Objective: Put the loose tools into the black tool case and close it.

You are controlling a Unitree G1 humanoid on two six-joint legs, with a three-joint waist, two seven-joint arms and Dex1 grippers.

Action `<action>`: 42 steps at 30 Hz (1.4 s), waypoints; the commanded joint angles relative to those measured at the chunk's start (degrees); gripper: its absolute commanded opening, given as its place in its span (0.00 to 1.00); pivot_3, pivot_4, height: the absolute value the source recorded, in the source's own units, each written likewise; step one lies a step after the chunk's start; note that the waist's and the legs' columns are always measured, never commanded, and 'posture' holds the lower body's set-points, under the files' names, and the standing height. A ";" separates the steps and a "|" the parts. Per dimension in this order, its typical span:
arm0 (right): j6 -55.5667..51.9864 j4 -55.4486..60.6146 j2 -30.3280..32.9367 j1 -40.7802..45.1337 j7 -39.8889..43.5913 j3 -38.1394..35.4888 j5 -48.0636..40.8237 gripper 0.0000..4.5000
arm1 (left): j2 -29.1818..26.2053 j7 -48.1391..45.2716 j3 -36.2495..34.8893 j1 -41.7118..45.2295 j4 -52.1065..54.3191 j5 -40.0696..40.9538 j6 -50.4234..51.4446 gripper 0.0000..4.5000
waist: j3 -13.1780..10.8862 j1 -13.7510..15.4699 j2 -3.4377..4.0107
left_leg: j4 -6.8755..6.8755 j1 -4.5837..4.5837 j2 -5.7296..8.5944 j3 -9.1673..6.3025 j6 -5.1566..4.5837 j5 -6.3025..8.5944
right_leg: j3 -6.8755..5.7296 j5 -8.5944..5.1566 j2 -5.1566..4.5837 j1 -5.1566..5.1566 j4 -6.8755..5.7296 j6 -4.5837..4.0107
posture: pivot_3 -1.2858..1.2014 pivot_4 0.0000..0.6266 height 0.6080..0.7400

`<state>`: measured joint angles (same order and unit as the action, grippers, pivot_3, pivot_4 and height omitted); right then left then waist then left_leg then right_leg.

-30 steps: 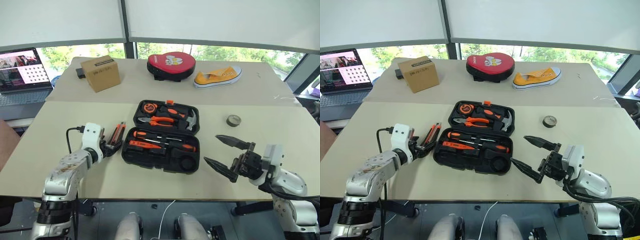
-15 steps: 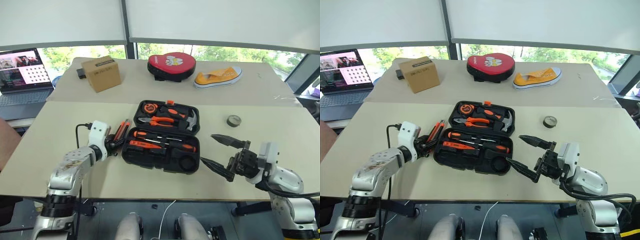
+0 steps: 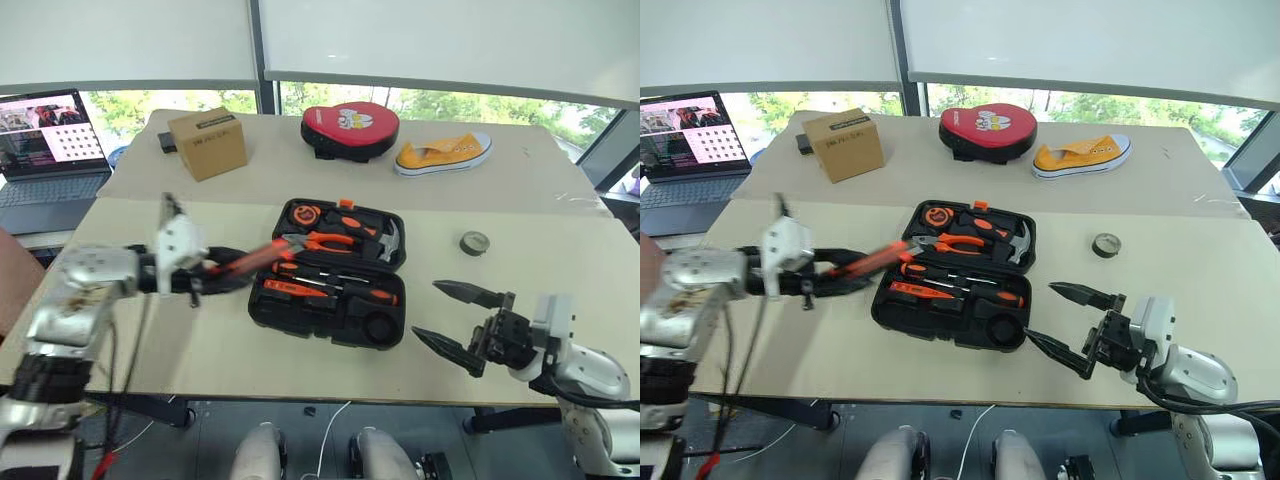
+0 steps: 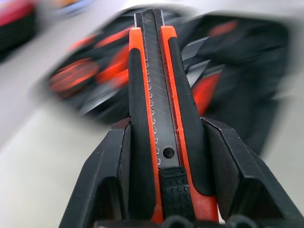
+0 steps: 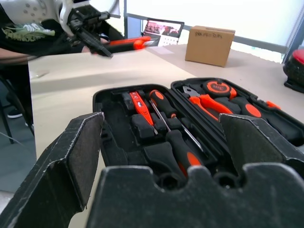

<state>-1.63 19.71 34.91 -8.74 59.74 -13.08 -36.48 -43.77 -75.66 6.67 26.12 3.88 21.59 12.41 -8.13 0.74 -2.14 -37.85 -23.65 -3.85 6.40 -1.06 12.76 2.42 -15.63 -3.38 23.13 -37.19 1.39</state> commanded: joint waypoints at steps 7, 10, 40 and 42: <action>2.12 3.98 -1.32 -5.37 -1.39 -3.09 -0.07 1.00 | 2.91 -4.72 12.80 7.99 -5.22 -12.14 -6.87 0.39 | -0.01 -0.68 0.04 | 0.00 0.03 -0.05 -0.10 -0.01 0.00 | 0.07 0.00 0.18 0.03 -0.02 0.01 | 0.52 0.24 1.00; 2.80 4.78 -1.98 -6.99 -1.81 -3.45 0.23 1.00 | 2.78 -6.03 14.83 9.15 -7.14 -14.99 -8.65 0.39 | -0.01 -0.29 0.04 | -0.02 -0.02 -0.02 -0.10 -0.02 0.00 | 0.05 0.00 0.14 0.03 -0.01 0.03 | 0.52 0.24 1.00; 3.64 2.63 -1.58 -6.04 -0.58 -2.89 1.48 1.00 | 6.43 -9.14 19.33 13.06 -12.76 -23.08 -5.80 0.76 | 0.07 -0.33 0.16 | -0.04 0.03 0.01 -0.11 -0.03 0.00 | 0.05 0.00 0.12 -0.03 0.00 0.06 | 0.52 0.24 1.00; 3.73 2.30 -1.67 -5.63 -0.56 -2.68 1.72 1.00 | 5.98 -10.01 18.79 13.28 -12.79 -22.48 -6.12 0.92 | 0.08 -0.54 0.18 | -0.04 0.04 0.00 -0.11 -0.04 0.01 | 0.06 0.00 0.14 -0.03 0.00 0.06 | 0.52 0.24 1.00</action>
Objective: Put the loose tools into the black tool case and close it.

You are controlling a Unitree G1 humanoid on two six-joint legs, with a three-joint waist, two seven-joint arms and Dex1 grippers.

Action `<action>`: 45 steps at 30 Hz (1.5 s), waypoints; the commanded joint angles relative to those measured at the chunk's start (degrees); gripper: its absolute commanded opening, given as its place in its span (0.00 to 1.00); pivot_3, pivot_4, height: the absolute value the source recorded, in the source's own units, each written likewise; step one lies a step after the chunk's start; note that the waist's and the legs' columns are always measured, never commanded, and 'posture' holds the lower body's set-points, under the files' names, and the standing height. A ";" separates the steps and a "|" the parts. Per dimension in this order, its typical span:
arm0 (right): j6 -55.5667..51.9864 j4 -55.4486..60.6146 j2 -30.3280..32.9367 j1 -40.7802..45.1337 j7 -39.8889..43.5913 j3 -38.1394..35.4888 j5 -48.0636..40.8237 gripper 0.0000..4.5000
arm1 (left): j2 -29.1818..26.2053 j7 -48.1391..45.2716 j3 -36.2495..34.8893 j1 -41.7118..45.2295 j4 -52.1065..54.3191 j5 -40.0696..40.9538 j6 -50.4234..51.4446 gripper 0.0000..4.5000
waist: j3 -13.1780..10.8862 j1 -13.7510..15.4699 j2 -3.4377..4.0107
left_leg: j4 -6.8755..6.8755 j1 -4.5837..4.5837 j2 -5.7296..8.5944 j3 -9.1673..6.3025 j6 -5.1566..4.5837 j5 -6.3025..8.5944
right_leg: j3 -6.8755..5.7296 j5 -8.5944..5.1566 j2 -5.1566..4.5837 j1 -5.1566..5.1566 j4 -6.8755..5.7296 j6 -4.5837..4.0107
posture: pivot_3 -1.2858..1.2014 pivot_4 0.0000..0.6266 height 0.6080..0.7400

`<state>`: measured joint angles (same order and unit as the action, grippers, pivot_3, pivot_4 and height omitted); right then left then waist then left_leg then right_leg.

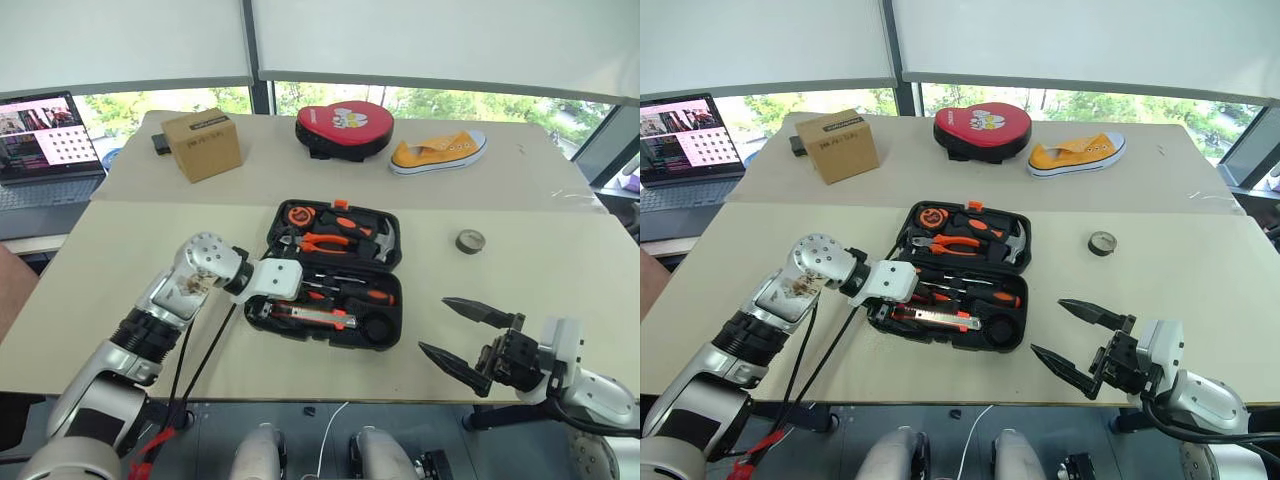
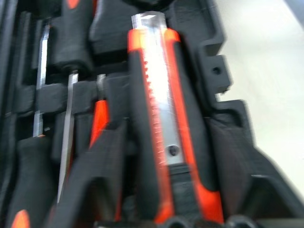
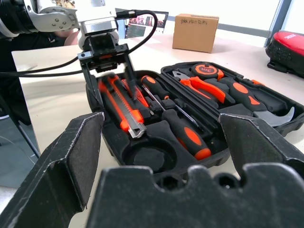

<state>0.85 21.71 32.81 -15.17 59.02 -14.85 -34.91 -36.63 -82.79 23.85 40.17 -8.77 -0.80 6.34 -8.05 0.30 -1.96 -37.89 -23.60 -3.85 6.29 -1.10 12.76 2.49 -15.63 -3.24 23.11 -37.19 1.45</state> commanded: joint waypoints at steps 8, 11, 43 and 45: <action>1.91 -2.29 0.04 2.90 0.69 -0.18 1.17 1.00 | 2.25 -5.12 -7.37 0.26 -0.33 13.23 1.10 0.99 | 0.00 0.01 0.02 | -0.02 -0.06 0.00 -0.01 -0.01 0.01 | -0.01 0.00 -0.01 0.04 -0.01 0.00 | 0.52 0.24 1.00; 2.21 -3.19 -0.30 3.32 0.83 0.23 1.57 1.00 | 2.64 -4.53 -9.04 -0.77 -1.06 14.35 -1.34 0.87 | 0.01 0.16 0.02 | -0.11 -0.07 0.00 -0.02 -0.02 0.00 | -0.02 0.01 -0.02 0.02 -0.06 0.02 | 0.52 0.24 1.00; 2.55 -3.40 -1.18 3.17 -3.25 -2.03 3.04 1.00 | 7.64 11.07 -12.01 -18.90 -3.64 15.08 -7.60 0.12 | 0.75 0.28 0.68 | -0.09 0.80 -0.01 0.00 -0.06 0.04 | -0.04 0.01 -0.09 -0.87 0.04 0.03 | 0.52 0.24 1.00; 2.46 -4.32 -1.21 1.57 -4.77 -5.59 1.94 1.00 | 8.33 12.04 -18.10 -19.61 -0.57 21.95 -5.58 0.25 | 0.74 0.24 0.68 | -0.09 0.75 -0.02 -0.01 -0.06 0.04 | -0.05 0.01 -0.10 -0.82 0.04 0.03 | 0.52 0.24 1.00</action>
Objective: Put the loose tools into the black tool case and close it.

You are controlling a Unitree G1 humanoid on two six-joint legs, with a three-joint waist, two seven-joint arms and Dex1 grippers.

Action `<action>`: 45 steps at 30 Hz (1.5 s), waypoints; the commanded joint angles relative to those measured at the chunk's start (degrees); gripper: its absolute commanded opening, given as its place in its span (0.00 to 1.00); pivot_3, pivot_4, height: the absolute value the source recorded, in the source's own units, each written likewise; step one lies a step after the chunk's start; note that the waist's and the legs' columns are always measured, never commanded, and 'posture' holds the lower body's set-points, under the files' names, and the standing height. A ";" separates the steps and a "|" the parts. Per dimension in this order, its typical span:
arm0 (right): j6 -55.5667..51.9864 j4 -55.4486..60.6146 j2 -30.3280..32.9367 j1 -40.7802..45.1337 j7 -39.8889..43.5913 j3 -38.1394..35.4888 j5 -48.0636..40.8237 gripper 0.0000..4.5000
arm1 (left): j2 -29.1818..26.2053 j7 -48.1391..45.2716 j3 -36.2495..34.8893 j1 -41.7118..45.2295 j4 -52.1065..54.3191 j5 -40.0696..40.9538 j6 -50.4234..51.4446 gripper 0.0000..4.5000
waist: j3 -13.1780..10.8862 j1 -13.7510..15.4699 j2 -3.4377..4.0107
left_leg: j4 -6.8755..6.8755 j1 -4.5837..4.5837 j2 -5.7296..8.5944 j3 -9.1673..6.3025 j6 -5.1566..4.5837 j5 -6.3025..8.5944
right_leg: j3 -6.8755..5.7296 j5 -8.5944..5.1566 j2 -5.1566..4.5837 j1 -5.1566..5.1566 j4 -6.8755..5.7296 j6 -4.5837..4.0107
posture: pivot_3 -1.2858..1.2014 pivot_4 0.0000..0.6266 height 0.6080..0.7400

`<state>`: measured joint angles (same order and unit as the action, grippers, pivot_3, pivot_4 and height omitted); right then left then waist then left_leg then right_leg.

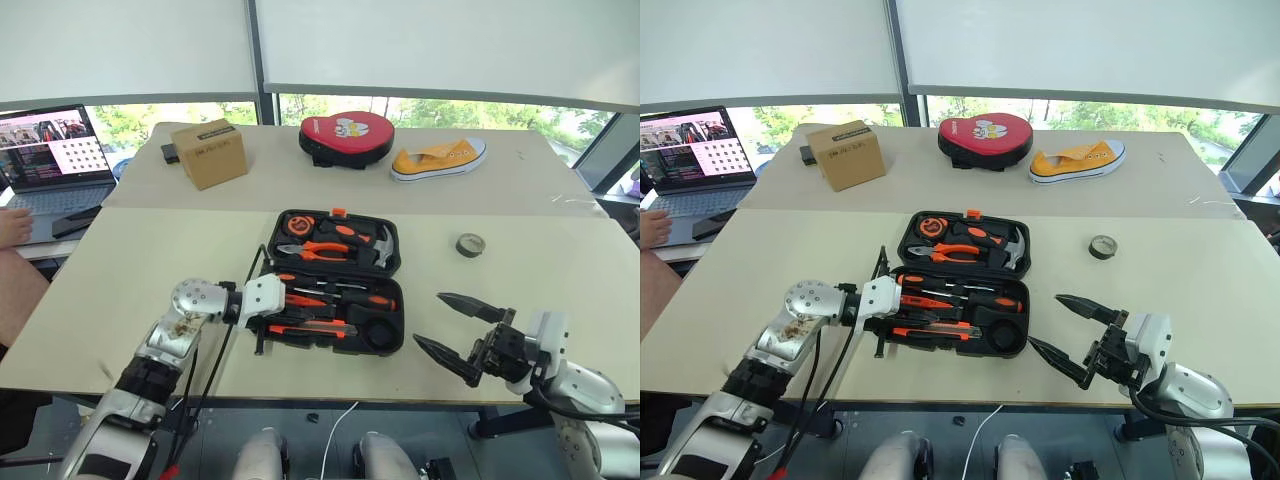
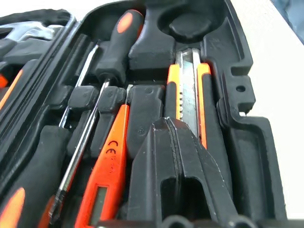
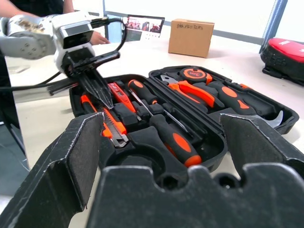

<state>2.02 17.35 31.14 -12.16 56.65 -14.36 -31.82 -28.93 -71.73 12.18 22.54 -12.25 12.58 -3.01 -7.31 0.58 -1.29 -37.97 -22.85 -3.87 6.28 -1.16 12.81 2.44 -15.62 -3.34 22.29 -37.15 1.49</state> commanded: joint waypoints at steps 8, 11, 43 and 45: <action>8.46 -10.44 -2.99 -9.76 -6.66 -18.20 1.48 1.00 | -5.14 3.07 -23.81 -5.99 7.97 21.08 9.28 0.88 | -0.23 -0.24 -0.21 | 0.05 -0.14 -0.03 -0.06 0.00 0.00 | -0.05 -0.01 -0.02 0.16 0.01 -0.01 | 0.52 0.24 1.00; 10.78 -14.29 -4.45 -10.94 -9.22 -20.28 3.00 1.00 | -7.60 1.96 -27.53 -7.92 7.26 22.79 10.37 0.98 | -0.23 -0.56 -0.21 | 0.12 -0.02 0.00 0.00 0.01 0.01 | -0.01 -0.02 -0.06 0.05 0.07 -0.01 | 0.52 0.24 1.00; -19.70 -75.58 8.49 70.49 -12.43 23.69 34.79 1.00 | -6.39 3.26 -22.65 -8.85 14.74 20.07 11.65 0.98 | -0.50 -1.35 -0.12 | 0.08 -1.75 0.04 0.24 0.04 -0.05 | 0.14 0.04 -0.04 1.90 -0.01 0.01 | 0.52 0.24 1.00; -19.58 -77.55 7.88 71.62 -12.63 23.11 34.86 1.00 | -6.56 3.13 -22.90 -9.00 14.86 20.18 11.74 0.98 | -0.50 -1.43 -0.12 | 0.08 -1.72 0.03 0.23 0.05 -0.05 | 0.14 0.04 -0.04 1.90 -0.04 0.00 | 0.52 0.24 1.00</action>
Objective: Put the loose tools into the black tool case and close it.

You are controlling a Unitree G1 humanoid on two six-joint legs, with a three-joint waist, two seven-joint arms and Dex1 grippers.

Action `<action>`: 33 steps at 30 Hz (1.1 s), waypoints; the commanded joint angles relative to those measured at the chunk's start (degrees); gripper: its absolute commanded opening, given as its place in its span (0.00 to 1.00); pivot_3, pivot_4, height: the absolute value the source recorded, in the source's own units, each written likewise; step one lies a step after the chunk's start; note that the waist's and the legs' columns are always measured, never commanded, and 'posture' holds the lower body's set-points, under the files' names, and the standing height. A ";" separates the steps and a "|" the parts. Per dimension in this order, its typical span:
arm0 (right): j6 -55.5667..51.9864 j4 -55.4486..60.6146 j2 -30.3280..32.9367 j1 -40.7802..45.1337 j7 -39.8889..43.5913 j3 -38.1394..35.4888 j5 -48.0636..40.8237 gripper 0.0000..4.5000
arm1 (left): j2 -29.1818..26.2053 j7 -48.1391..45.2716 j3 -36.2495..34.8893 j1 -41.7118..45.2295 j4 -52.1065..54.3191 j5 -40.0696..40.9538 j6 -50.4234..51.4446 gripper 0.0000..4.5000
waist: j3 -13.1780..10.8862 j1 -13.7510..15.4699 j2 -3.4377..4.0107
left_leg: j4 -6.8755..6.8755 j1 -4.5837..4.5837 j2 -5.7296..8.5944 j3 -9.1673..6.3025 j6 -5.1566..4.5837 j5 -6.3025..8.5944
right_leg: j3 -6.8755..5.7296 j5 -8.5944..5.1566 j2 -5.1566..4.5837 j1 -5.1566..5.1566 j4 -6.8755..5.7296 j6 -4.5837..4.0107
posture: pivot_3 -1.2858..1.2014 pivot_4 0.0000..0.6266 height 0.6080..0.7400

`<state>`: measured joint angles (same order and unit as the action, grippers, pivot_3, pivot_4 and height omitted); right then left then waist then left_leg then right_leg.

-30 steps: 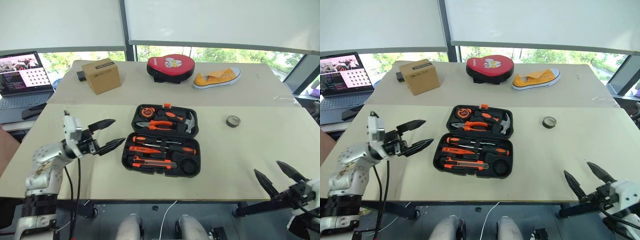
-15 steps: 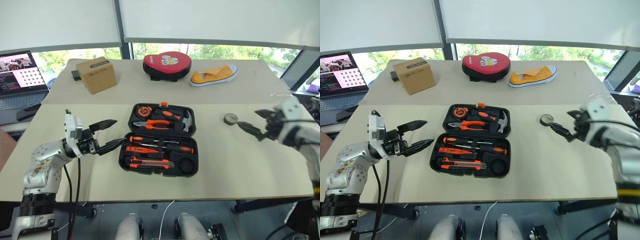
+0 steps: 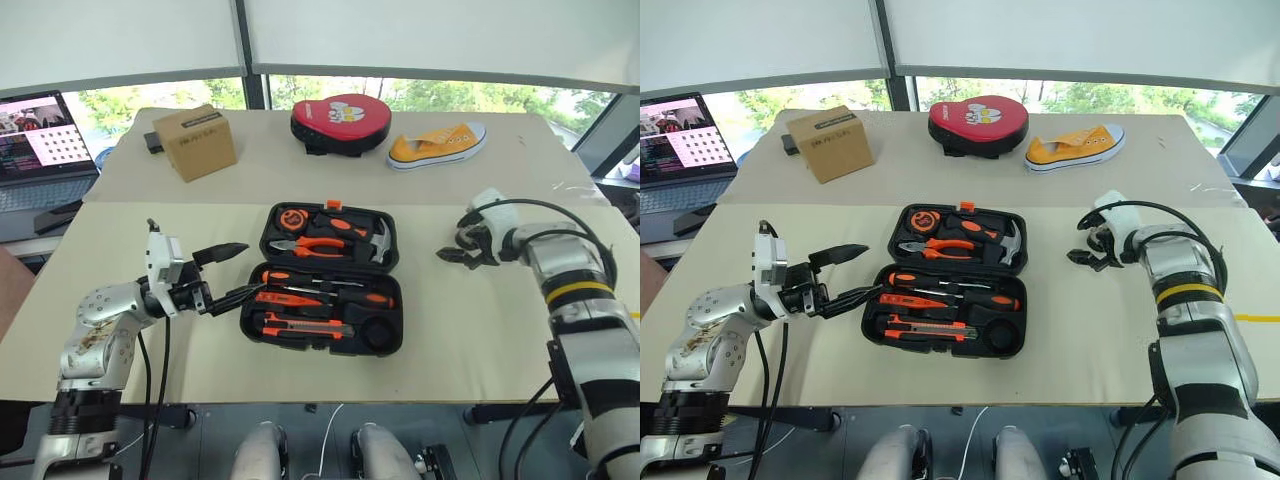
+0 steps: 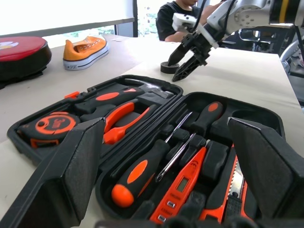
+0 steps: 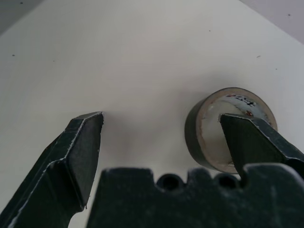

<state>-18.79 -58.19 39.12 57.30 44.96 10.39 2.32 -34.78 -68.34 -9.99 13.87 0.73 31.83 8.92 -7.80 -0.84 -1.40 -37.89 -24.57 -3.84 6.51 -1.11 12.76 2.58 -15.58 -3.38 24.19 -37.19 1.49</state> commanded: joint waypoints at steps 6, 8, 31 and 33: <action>3.31 -6.72 -1.19 4.14 -0.23 -2.76 1.11 0.62 | -0.84 -0.92 -0.63 0.02 1.16 0.79 -0.43 1.00 | 0.00 -0.11 0.00 | 0.00 0.02 -0.02 0.01 0.01 0.00 | 0.00 0.00 0.02 0.00 -0.03 0.00 | 0.52 0.24 1.00; 3.88 -7.61 -1.38 4.46 -0.19 -3.09 1.24 0.47 | -0.81 -1.16 -0.49 0.40 0.75 0.63 -0.60 1.00 | 0.00 -0.09 0.00 | 0.00 0.02 -0.02 0.00 0.01 0.00 | 0.00 0.00 0.01 -0.01 -0.03 0.00 | 0.52 0.24 1.00; -32.55 78.28 7.45 -26.19 28.66 2.05 -28.60 0.01 | -4.89 -12.85 2.15 -4.30 -1.02 -1.78 -7.18 1.00 | -0.06 0.35 0.06 | -0.03 0.18 -0.08 -0.09 0.02 -0.01 | -0.11 -0.02 0.01 -0.05 -0.34 -0.02 | 0.52 0.24 1.00; -33.36 79.91 7.38 -28.02 25.91 2.85 -27.79 0.01 | -4.54 -12.35 2.07 -4.81 -0.71 -1.82 -7.23 1.00 | -0.06 0.41 0.05 | -0.14 0.17 -0.05 -0.09 0.01 -0.01 | -0.09 -0.02 0.00 -0.04 -0.40 -0.02 | 0.52 0.24 1.00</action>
<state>-50.85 19.24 45.84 29.20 73.45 14.29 -25.78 -39.08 -80.80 -7.55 9.07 -0.85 29.58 2.74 -7.87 -0.43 -1.35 -38.16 -24.40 -3.88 6.42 -1.11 12.74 2.50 -15.59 -3.39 24.13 -37.66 1.47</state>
